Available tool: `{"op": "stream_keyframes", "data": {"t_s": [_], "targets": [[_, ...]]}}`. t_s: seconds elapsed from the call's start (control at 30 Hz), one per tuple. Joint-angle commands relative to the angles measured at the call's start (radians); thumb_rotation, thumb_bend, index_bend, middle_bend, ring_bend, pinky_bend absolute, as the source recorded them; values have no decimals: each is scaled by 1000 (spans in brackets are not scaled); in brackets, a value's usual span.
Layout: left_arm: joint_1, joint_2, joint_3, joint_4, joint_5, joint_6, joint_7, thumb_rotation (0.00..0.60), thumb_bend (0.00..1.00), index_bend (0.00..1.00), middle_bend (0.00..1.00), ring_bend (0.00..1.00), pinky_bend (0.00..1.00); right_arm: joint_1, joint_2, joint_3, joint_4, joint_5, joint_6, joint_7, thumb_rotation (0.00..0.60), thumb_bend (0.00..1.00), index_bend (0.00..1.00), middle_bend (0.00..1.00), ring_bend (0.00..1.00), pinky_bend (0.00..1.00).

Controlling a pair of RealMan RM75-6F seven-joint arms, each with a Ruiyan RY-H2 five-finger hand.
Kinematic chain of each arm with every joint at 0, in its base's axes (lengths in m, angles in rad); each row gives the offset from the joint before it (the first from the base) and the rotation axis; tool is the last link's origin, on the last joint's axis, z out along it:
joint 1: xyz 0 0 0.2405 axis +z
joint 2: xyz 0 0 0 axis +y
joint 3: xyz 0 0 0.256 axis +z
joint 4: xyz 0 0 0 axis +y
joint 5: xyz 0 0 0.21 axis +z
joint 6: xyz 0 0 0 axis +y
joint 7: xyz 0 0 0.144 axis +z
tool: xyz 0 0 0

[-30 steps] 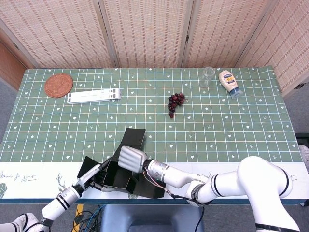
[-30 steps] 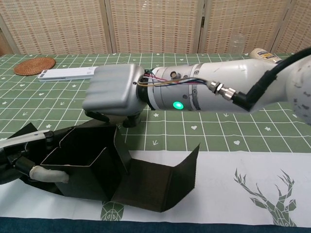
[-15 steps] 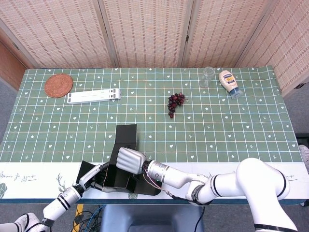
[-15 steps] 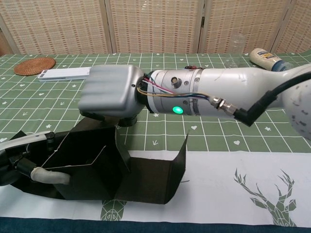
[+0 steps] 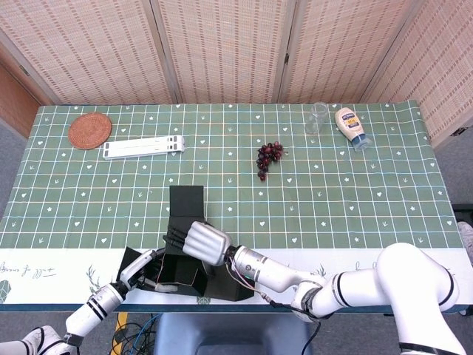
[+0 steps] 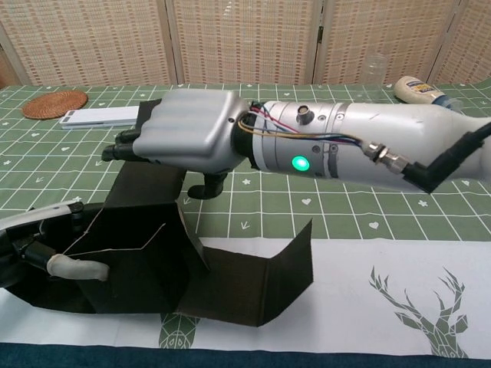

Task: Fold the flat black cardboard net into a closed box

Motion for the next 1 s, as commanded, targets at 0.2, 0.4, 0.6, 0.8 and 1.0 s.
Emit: {"op": "stream_keyframes", "data": {"t_s": [0.2, 0.4, 0.6, 0.8, 1.0], "targets": [[-9, 43, 1, -40, 6, 15, -57, 600, 93, 281, 293, 720, 928, -111, 84, 20, -70, -84, 102, 231, 600, 368, 0, 50, 819, 1000], [-23, 87, -10, -58, 0, 23, -108, 600, 93, 276, 293, 719, 927, -196, 153, 25, -90, -134, 187, 376, 600, 369, 0, 51, 819, 1000], [-31, 135, -29, -69, -14, 38, -152, 600, 93, 268, 293, 719, 927, -273, 211, 26, -104, -173, 249, 499, 600, 369, 0, 55, 819, 1000], [-42, 175, -52, -80, -38, 35, -233, 600, 93, 268, 293, 719, 927, -329, 209, 9, -92, -237, 298, 567, 600, 169, 0, 60, 819, 1000], [-64, 212, -71, -91, -38, 27, -308, 600, 93, 268, 293, 719, 927, -368, 154, 10, -58, -289, 345, 600, 600, 0, 0, 60, 819, 1000]]}}
